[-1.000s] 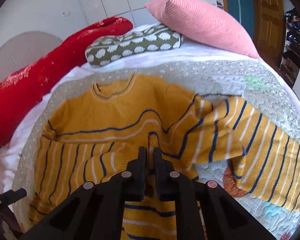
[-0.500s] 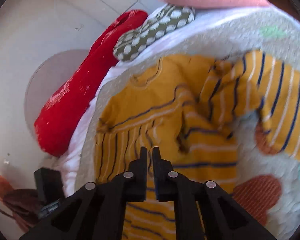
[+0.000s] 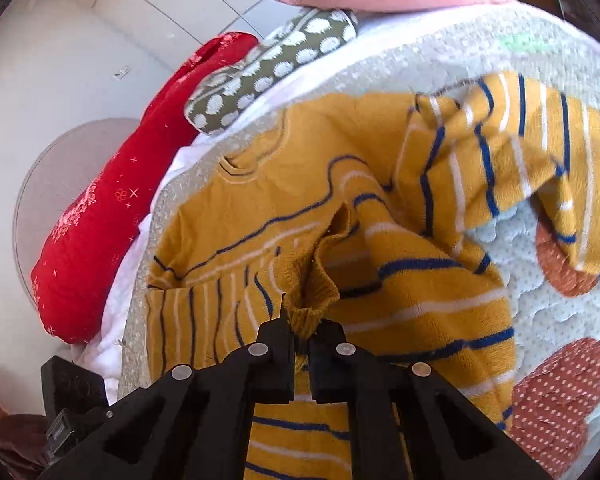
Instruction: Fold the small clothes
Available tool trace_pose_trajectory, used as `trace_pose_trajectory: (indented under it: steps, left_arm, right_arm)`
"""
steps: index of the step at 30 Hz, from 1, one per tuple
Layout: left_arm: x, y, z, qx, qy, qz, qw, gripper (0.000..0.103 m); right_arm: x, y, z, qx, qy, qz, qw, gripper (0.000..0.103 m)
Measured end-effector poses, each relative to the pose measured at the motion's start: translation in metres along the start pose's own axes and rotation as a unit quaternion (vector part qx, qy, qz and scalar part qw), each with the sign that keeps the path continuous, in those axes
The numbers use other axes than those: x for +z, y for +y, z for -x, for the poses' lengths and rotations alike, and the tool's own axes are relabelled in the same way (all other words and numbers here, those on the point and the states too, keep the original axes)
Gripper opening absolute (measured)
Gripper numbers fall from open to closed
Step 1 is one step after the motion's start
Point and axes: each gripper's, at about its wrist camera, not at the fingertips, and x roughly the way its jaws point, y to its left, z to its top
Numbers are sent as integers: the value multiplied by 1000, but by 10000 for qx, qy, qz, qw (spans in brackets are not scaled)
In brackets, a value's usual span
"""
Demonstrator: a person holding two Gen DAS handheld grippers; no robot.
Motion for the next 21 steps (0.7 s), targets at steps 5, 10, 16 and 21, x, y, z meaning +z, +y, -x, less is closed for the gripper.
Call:
trace_pose_trajectory:
  steps: [5, 10, 16, 21]
  left_arm:
    - [23, -2, 4, 140, -264, 139, 9995, 73]
    - [69, -38, 22, 406, -554, -408, 9968, 17]
    - [87, -110, 54, 1353, -1549, -1862, 9607, 22]
    - [87, -97, 30, 2199, -1423, -2205, 9396, 24]
  right_arm:
    - [17, 19, 54, 103, -669, 334, 9971, 5]
    - [34, 26, 87, -26, -1096, 475, 9928, 5]
    - [46, 14, 81, -118, -1115, 335, 9931, 5]
    - [35, -6, 47, -613, -869, 354, 9937, 5]
